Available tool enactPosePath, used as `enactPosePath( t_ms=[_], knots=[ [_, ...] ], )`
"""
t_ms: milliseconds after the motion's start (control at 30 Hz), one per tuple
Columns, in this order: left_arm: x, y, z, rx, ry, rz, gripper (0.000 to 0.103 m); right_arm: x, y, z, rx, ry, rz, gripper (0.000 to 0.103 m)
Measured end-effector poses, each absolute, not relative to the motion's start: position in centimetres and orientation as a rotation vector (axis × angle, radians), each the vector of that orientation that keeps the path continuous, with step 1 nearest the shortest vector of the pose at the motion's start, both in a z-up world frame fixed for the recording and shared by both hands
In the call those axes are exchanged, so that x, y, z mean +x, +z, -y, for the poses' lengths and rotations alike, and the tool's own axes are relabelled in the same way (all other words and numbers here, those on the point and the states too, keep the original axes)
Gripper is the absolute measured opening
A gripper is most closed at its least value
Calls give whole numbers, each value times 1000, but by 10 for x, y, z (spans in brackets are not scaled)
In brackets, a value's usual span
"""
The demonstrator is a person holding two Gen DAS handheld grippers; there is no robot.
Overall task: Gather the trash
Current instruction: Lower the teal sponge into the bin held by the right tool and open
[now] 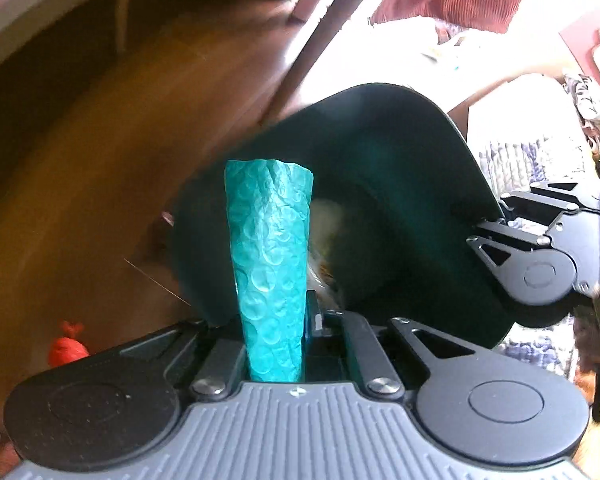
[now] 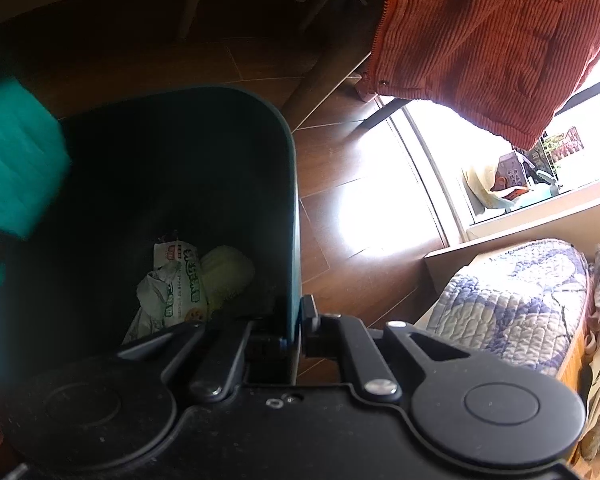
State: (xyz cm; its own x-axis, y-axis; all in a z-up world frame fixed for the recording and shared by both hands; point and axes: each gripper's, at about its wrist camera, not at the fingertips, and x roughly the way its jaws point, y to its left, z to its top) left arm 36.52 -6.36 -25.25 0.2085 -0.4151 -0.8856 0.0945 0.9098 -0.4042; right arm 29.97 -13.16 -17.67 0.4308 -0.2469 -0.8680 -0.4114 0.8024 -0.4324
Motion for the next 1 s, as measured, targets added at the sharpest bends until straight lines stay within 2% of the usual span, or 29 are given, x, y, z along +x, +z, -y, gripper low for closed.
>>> enactPosePath(
  t_ms=[333, 533, 600, 733, 767, 800, 833, 867, 900, 1000],
  knots=[
    [378, -298, 109, -236, -378, -1408, 5, 295, -177, 120, -676, 112, -1158, 9],
    [384, -299, 109, -227, -384, -1409, 6, 298, -176, 123, -663, 97, -1170, 9],
    [382, -296, 111, -224, -378, -1409, 11, 299, -176, 124, -659, 93, -1174, 9],
    [379, -292, 105, -231, -387, -1401, 15, 302, -177, 127, -650, 89, -1180, 9],
    [375, -293, 100, -236, -389, -1397, 21, 302, -177, 127, -648, 88, -1181, 9],
    [375, -292, 99, -241, -389, -1393, 33, 302, -177, 127, -644, 87, -1183, 9],
    [374, -291, 97, -248, -387, -1388, 42, 301, -177, 128, -643, 86, -1183, 9],
    [373, -289, 96, -257, -387, -1378, 61, 301, -177, 127, -644, 86, -1183, 9],
    [371, -287, 94, -266, -387, -1364, 73, 300, -178, 126, -644, 86, -1183, 9],
    [368, -276, 89, -275, -399, -1341, 73, 300, -178, 126, -641, 86, -1186, 9]
  ],
)
